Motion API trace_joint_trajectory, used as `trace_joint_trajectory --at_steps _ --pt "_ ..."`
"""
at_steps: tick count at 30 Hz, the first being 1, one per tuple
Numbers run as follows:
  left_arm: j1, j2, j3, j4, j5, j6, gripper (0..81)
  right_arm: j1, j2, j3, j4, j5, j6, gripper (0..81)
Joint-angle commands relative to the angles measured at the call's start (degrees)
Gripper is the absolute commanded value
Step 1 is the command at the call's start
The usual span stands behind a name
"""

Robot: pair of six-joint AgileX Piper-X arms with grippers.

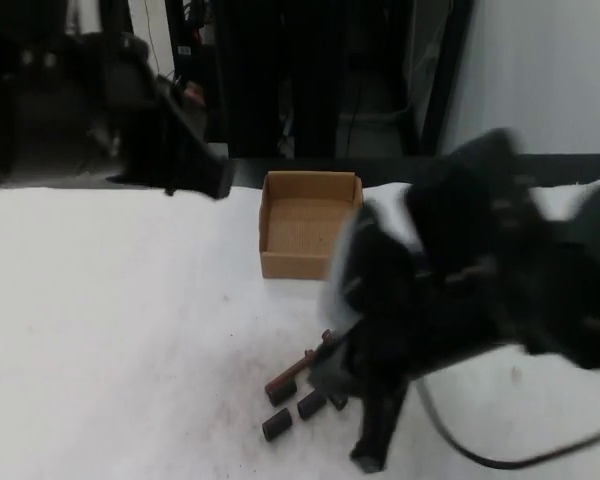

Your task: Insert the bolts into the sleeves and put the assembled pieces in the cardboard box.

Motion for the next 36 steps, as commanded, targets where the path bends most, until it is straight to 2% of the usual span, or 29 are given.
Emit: trace_joint_trajectory --at_steps 1,4,11,16,18,20,22,24,30,36 --pt "0.6 -1.9 -0.2 4.6 -0.7 2.7 0.3 2.8 7.5 -6.5 7.7 10.8 -13.5 14.0" --pt "1.8 -2.0 -0.2 7.6 -1.0 3.7 0.3 3.7 12.3 -10.4 11.7 13.4 -20.1 14.0" --pt "3.2 -2.0 -0.2 10.4 -1.4 6.8 0.3 4.0 17.8 -13.7 11.2 14.7 -22.8 14.0" --pt "3.2 -2.0 1.6 10.0 -1.4 7.1 0.3 4.7 17.9 -13.7 11.2 8.1 -23.6 14.0" --pt "3.2 -2.0 3.1 9.6 -1.4 7.1 0.3 4.9 17.9 -13.7 11.2 9.6 -23.6 14.0" --pt "3.2 -2.0 4.4 9.6 -1.4 7.1 0.3 4.9 17.9 -13.7 11.2 16.4 -23.3 14.0" --pt "3.2 -2.0 5.7 9.6 -1.4 7.1 0.3 4.5 17.9 -13.7 11.2 23.4 -21.5 14.0" --pt "3.2 -2.0 6.3 9.6 -1.4 7.1 0.3 3.6 17.9 -13.7 11.5 26.3 -19.7 14.0" --pt "3.2 -2.0 6.6 9.0 -1.4 7.1 0.3 2.6 17.9 -13.7 16.7 25.6 -15.8 13.9" --pt "3.2 -2.0 6.6 8.0 -1.4 7.0 0.3 2.6 17.9 -13.7 16.4 18.9 -3.0 13.9"
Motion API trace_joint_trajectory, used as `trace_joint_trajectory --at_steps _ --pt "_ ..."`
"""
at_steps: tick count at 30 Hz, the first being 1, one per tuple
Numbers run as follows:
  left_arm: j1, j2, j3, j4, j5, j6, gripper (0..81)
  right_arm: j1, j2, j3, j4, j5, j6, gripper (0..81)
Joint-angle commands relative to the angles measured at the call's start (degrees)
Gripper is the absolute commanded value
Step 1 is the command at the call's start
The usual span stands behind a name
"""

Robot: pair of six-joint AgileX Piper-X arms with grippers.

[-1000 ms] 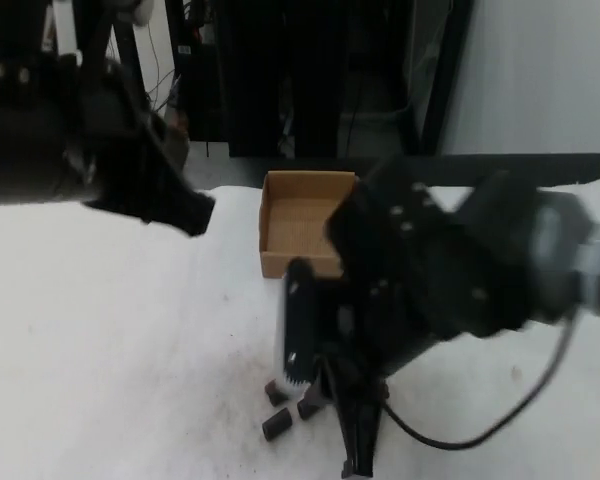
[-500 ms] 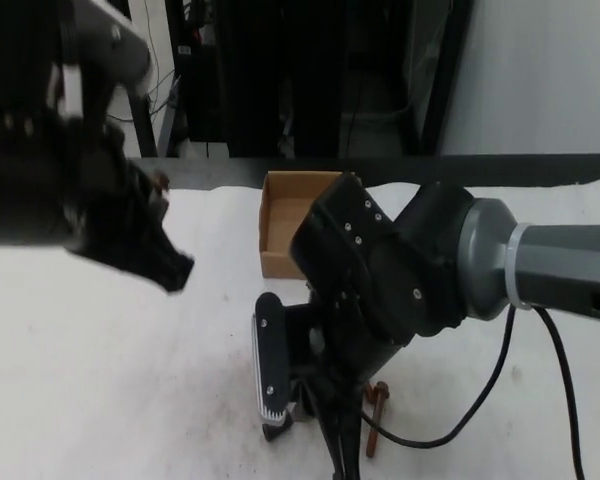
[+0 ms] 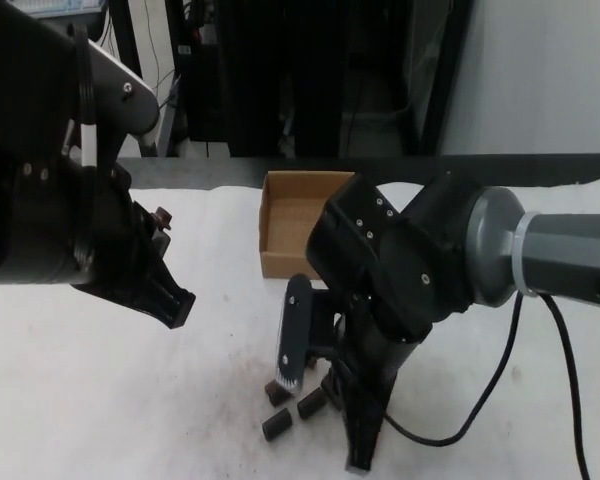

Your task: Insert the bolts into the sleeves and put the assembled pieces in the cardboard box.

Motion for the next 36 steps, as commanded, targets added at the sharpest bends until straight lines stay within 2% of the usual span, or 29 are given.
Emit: trace_joint_trajectory --at_steps 1,4,10,20,31,36 --pt "0.2 -0.6 0.1 -1.3 -0.6 0.1 0.3 -0.1 -0.2 -0.6 -1.2 -5.6 7.8 13.9" --pt "0.2 -0.6 0.1 -1.3 -0.6 0.1 0.3 -0.1 0.2 -0.6 -3.5 -6.5 10.9 16.2" --pt "0.2 -0.6 0.1 -1.3 -0.6 0.1 0.3 -0.2 2.4 -0.6 -4.0 -5.1 12.5 25.8" --pt "0.2 -0.6 0.1 -1.3 -0.6 0.1 0.3 -0.5 6.1 -0.6 -3.3 -4.0 13.2 26.1" --pt "0.2 -0.6 0.1 -1.3 -0.6 0.1 0.3 -4.8 6.5 -0.6 -3.2 -0.3 11.0 26.1" --pt "0.2 -0.6 0.1 -1.3 -0.6 0.1 0.3 -5.3 5.8 -0.8 -2.9 -0.5 11.0 26.1"
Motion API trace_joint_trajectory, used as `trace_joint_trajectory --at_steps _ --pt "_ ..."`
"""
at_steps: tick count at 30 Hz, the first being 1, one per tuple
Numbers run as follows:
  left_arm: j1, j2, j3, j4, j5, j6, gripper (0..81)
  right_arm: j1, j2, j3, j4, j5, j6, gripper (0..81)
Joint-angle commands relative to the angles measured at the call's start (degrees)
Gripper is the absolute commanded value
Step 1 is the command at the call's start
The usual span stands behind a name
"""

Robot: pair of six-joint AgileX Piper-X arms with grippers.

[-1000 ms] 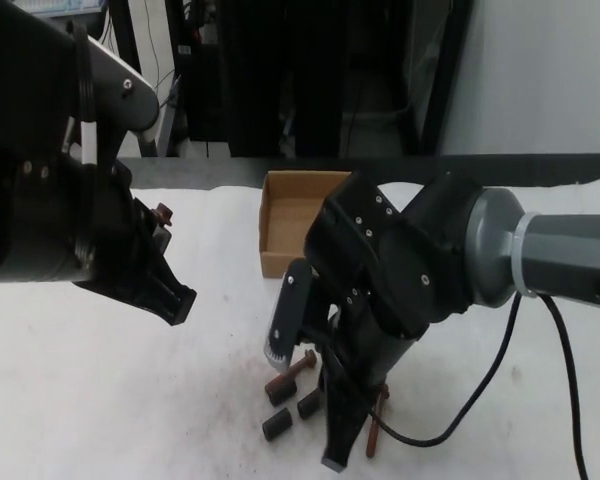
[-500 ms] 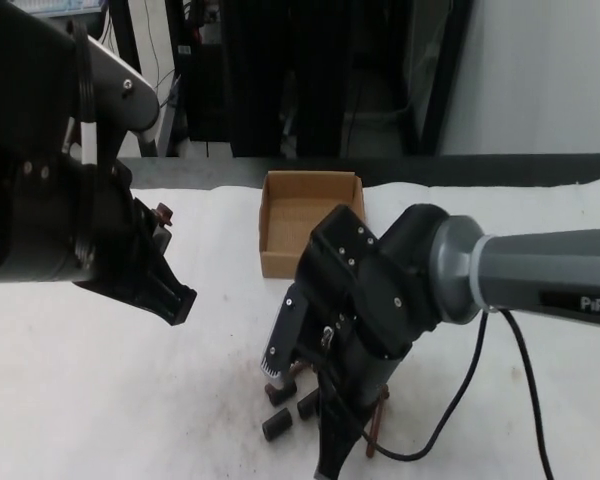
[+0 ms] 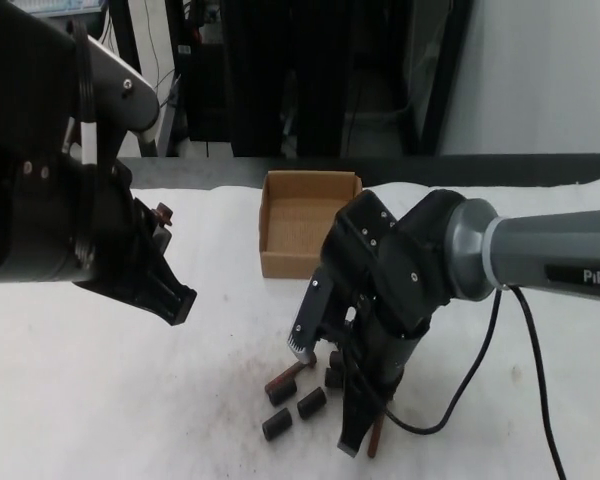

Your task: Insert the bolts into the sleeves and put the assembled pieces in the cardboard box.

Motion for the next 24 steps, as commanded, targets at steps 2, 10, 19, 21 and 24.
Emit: trace_joint_trajectory --at_steps 2,10,19,21,24 --pt "0.2 -0.6 0.0 -0.7 -0.6 0.1 0.3 -0.3 -1.4 -0.7 0.4 0.0 -0.7 26.1" --pt "0.2 -0.6 0.0 -0.7 -0.6 0.1 0.3 -0.3 -4.7 -0.6 -2.2 0.0 -3.5 26.1" --pt "0.2 -0.6 0.0 -0.7 -0.6 0.1 0.3 -0.3 -4.8 -0.6 -2.7 -2.9 -3.5 26.1" --pt "0.2 -0.6 0.0 -0.7 -0.6 0.1 0.3 -0.3 -4.4 -0.6 -3.1 -2.8 -3.5 26.1" --pt "0.2 -0.6 0.0 -0.7 -0.6 0.1 0.3 -0.3 -3.8 -0.6 -4.2 -2.8 -3.5 26.1"
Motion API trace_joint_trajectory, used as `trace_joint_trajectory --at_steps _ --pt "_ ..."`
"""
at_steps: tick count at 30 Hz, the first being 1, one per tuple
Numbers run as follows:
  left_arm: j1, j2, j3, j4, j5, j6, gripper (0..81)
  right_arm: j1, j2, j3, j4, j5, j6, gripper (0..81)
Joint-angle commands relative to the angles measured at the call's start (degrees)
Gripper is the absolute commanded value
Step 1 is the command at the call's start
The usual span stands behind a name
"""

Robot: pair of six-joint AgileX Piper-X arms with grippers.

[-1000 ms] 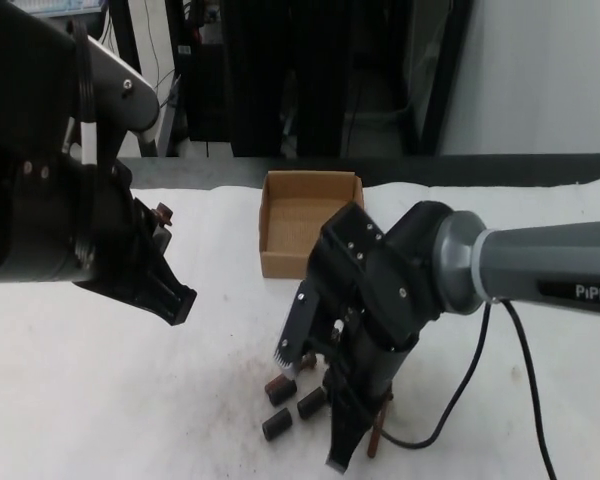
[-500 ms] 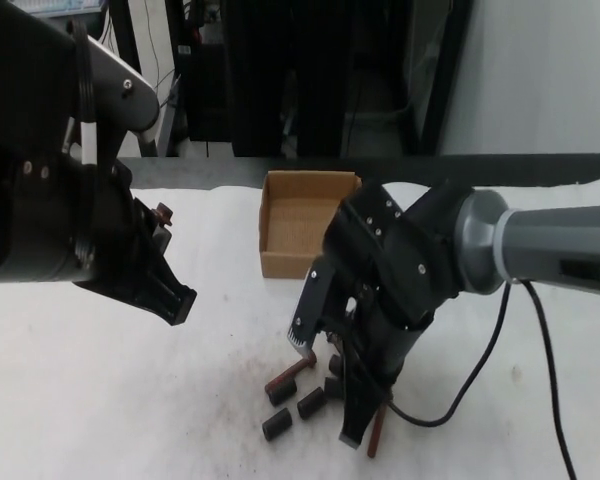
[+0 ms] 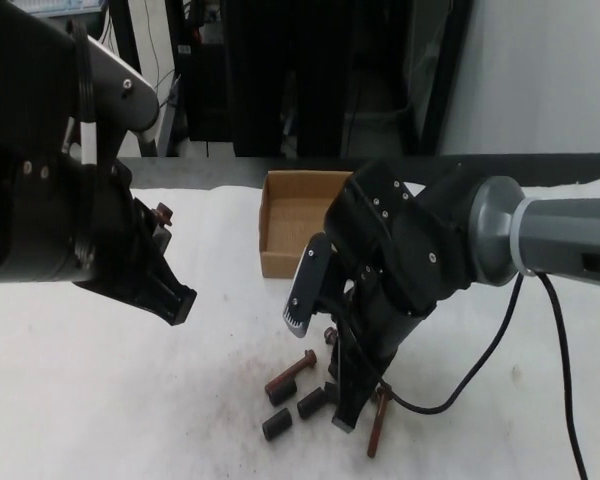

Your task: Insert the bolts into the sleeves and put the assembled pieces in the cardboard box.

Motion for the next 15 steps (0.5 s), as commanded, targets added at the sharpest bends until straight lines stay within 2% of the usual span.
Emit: trace_joint_trajectory --at_steps 1,15 --pt "0.2 -0.6 0.0 -0.7 -0.6 0.1 0.3 -0.2 0.5 -0.5 -1.9 -1.0 -0.5 26.1" --pt "0.2 -0.6 0.1 -0.6 -0.6 -0.1 0.3 -0.2 2.9 -0.5 -3.1 -1.2 -0.5 26.1"
